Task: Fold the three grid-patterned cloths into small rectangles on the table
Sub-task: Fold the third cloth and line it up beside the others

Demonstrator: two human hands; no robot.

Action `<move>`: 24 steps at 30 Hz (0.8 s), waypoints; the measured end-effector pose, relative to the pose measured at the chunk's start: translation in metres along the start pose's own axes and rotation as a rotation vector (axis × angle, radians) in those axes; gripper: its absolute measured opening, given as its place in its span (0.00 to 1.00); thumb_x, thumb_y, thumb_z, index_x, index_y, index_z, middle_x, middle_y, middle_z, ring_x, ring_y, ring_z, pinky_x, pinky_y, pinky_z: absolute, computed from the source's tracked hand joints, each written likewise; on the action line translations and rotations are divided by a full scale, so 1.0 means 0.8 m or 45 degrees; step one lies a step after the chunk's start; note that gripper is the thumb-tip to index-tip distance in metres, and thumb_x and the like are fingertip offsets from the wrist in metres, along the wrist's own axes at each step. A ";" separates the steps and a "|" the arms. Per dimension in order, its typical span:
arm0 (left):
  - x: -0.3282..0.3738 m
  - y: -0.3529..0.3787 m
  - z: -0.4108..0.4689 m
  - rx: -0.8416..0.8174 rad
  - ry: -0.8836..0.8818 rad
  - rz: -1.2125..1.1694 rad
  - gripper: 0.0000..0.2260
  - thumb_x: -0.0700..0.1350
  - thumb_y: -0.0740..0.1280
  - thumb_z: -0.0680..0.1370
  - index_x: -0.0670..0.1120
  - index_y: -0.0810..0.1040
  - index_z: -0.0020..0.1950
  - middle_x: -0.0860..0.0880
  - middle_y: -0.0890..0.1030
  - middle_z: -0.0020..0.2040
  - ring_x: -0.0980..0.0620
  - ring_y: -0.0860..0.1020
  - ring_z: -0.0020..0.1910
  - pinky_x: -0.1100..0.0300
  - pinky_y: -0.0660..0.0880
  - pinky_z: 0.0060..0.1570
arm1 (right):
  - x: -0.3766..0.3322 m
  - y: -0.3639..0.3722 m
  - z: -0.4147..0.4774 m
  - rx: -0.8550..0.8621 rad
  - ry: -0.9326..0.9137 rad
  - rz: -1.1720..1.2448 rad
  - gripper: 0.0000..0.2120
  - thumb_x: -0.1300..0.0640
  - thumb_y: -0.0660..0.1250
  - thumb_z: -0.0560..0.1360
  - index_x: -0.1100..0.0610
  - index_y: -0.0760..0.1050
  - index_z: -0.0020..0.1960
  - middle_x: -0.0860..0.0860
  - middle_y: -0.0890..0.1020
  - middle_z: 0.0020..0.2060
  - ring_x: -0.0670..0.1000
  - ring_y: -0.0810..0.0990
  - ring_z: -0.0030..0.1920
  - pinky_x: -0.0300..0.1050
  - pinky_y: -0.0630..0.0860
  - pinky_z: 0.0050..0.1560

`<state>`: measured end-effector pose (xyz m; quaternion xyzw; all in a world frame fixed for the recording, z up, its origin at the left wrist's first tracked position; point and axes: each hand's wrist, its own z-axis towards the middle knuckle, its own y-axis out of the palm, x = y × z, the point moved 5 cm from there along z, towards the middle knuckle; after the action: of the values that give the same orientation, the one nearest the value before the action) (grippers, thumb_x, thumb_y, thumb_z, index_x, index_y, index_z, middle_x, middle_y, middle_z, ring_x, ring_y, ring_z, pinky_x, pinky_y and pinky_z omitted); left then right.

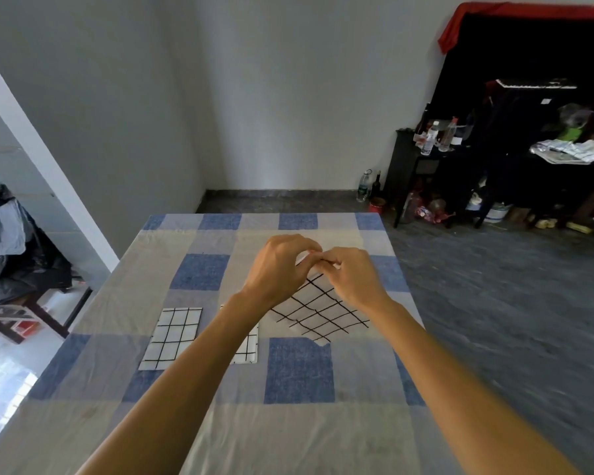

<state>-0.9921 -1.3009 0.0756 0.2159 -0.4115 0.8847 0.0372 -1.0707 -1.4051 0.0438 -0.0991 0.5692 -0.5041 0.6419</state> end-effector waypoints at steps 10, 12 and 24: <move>-0.007 0.003 0.001 -0.125 -0.141 -0.057 0.07 0.47 0.63 0.79 0.46 0.78 0.50 0.51 0.80 0.47 0.57 0.75 0.45 0.66 0.71 0.48 | -0.006 0.001 -0.002 -0.025 0.001 0.086 0.11 0.51 0.65 0.77 0.53 0.83 0.55 0.50 0.85 0.47 0.47 0.81 0.46 0.40 0.74 0.47; -0.009 0.001 0.001 -0.119 -0.159 -0.082 0.06 0.46 0.62 0.79 0.46 0.77 0.48 0.51 0.79 0.45 0.57 0.74 0.44 0.68 0.69 0.45 | -0.010 0.000 -0.001 -0.015 -0.011 0.100 0.11 0.50 0.66 0.77 0.54 0.83 0.54 0.50 0.86 0.46 0.47 0.81 0.46 0.37 0.73 0.46; -0.022 -0.005 -0.003 -0.185 -0.193 -0.206 0.05 0.46 0.66 0.77 0.46 0.80 0.49 0.54 0.81 0.44 0.60 0.76 0.44 0.75 0.68 0.45 | -0.006 0.011 0.002 -0.066 0.014 0.162 0.14 0.46 0.65 0.76 0.54 0.83 0.53 0.49 0.86 0.44 0.45 0.82 0.44 0.45 0.78 0.50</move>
<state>-0.9761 -1.2943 0.0701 0.3113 -0.4572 0.8279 0.0928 -1.0641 -1.3979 0.0412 -0.0766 0.5908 -0.4477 0.6668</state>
